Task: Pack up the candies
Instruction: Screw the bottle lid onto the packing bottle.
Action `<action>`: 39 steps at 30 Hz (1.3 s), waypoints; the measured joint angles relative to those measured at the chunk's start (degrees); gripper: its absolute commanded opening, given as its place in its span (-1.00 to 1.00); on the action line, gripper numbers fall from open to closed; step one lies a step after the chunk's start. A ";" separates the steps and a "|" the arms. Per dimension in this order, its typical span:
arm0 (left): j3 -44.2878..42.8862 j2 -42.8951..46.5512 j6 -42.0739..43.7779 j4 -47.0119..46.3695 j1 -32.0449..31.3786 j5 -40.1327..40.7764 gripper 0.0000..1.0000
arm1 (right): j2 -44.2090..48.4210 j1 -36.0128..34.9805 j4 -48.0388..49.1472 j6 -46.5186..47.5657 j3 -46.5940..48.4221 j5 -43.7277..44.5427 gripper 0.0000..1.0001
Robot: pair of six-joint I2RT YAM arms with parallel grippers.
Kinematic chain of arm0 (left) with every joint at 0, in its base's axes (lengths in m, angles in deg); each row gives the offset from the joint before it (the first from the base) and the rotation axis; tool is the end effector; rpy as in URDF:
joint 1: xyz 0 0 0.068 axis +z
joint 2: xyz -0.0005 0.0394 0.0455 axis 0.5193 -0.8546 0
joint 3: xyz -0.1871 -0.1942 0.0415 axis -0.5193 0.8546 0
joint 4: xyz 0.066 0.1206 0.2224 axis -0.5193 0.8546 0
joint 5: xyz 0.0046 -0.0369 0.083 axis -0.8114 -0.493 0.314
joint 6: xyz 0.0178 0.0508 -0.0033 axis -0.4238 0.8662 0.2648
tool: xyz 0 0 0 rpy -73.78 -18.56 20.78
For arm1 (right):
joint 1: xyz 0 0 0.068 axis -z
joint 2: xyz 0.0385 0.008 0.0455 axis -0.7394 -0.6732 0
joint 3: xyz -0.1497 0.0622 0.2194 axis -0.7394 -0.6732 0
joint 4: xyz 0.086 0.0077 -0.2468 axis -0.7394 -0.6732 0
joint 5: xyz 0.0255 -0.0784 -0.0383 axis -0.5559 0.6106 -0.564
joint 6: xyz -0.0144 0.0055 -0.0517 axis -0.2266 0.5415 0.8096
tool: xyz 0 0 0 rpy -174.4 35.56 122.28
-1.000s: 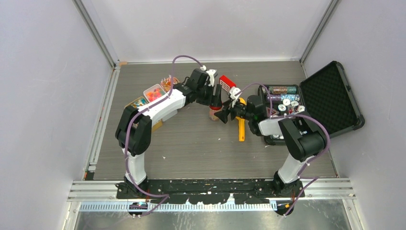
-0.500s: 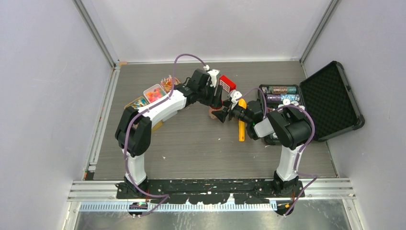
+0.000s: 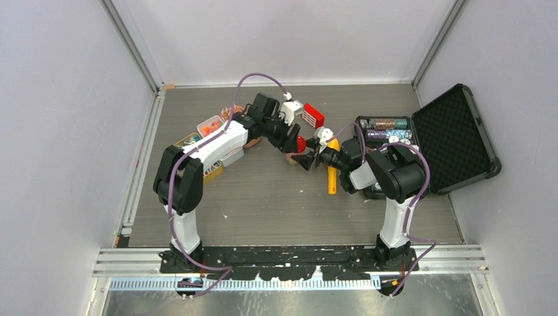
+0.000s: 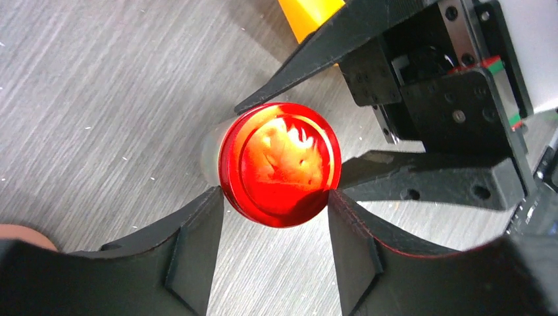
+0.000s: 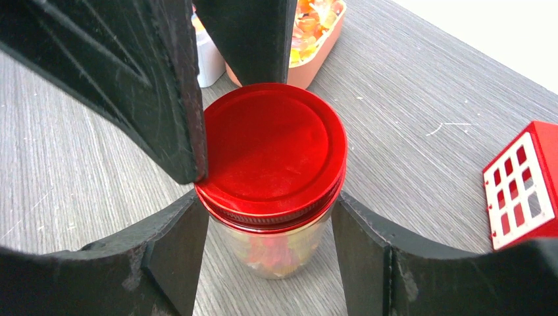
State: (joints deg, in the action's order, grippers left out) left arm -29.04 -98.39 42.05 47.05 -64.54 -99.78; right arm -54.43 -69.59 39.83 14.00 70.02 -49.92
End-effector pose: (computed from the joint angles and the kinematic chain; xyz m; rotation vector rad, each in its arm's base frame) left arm 0.3465 -0.2459 0.2579 0.9709 2.1796 -0.7820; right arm 0.2993 0.1442 0.1363 -0.8848 1.3624 0.7467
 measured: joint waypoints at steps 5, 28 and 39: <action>-0.59 -0.09 6.19 4.39 2.19 -6.78 -0.28 | -0.02 0.09 -0.39 0.09 0.17 -4.00 -0.02; 11.91 10.80 -4.87 -5.40 -0.44 7.15 0.86 | 0.04 -1.95 -5.01 0.26 1.90 -11.52 0.56; 14.34 11.54 -6.97 -9.53 -5.73 17.57 0.82 | -0.02 -2.80 -4.31 0.70 1.90 -8.68 0.44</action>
State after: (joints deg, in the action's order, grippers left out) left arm -14.70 -86.85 35.08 37.52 -70.27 -82.21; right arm -54.45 -72.39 35.52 14.70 71.92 -58.60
